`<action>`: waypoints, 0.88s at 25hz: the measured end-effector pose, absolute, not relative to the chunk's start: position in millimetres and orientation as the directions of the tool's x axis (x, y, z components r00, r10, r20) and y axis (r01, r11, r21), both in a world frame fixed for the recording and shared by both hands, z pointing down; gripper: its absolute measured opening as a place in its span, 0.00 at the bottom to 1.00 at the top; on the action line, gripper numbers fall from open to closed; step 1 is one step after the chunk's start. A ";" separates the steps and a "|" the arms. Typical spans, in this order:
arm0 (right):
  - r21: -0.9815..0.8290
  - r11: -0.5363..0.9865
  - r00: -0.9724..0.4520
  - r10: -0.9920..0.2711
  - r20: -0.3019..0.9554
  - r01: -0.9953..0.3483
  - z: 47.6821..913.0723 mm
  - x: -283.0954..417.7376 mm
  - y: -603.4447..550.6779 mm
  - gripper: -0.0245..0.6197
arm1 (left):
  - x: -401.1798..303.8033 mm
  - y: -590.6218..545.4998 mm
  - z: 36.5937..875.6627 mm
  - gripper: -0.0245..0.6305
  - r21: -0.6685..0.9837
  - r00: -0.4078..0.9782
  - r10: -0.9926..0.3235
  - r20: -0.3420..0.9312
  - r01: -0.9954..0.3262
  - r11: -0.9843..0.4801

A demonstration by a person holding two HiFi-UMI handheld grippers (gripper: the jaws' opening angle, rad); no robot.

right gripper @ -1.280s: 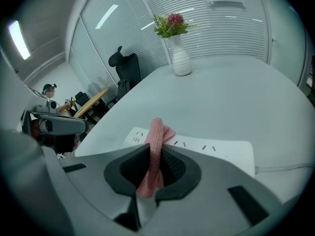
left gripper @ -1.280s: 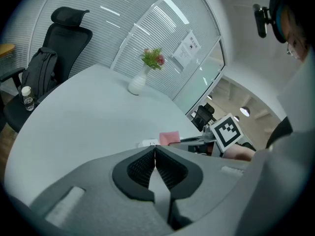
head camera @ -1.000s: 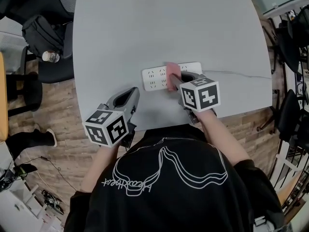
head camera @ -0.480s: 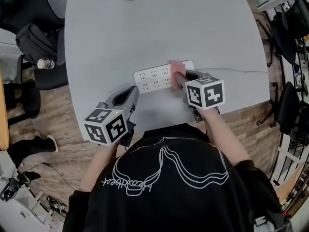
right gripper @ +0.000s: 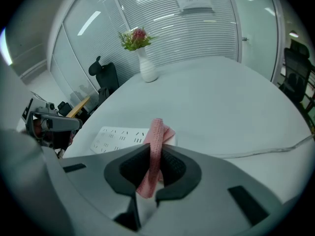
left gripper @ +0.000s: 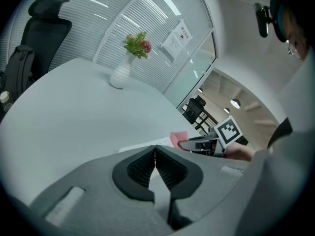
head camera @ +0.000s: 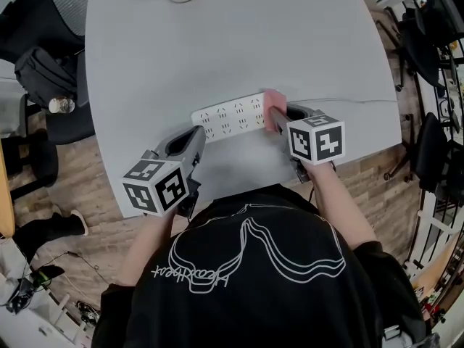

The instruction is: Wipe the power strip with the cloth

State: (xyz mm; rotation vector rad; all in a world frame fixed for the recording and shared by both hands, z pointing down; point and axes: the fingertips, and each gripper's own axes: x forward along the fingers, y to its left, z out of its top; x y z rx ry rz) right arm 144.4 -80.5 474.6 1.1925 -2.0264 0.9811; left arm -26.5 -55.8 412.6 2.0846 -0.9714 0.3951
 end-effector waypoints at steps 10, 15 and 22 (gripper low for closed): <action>-0.269 0.280 -0.379 -0.499 0.780 -0.922 473.1 175.5 -77.9 0.12 | -19.9 -52.0 415.7 0.06 0.528 0.666 -0.492 0.561 -0.746 -0.407; -0.263 0.270 -0.369 -0.506 0.779 -0.926 473.7 178.8 -78.2 0.12 | -21.6 -49.1 419.0 0.06 0.530 0.664 -0.488 0.566 -0.747 -0.401; -0.271 0.270 -0.377 -0.519 0.767 -0.924 464.7 176.2 -79.7 0.10 | -27.0 -47.1 416.6 0.06 0.530 0.659 -0.501 0.561 -0.751 -0.394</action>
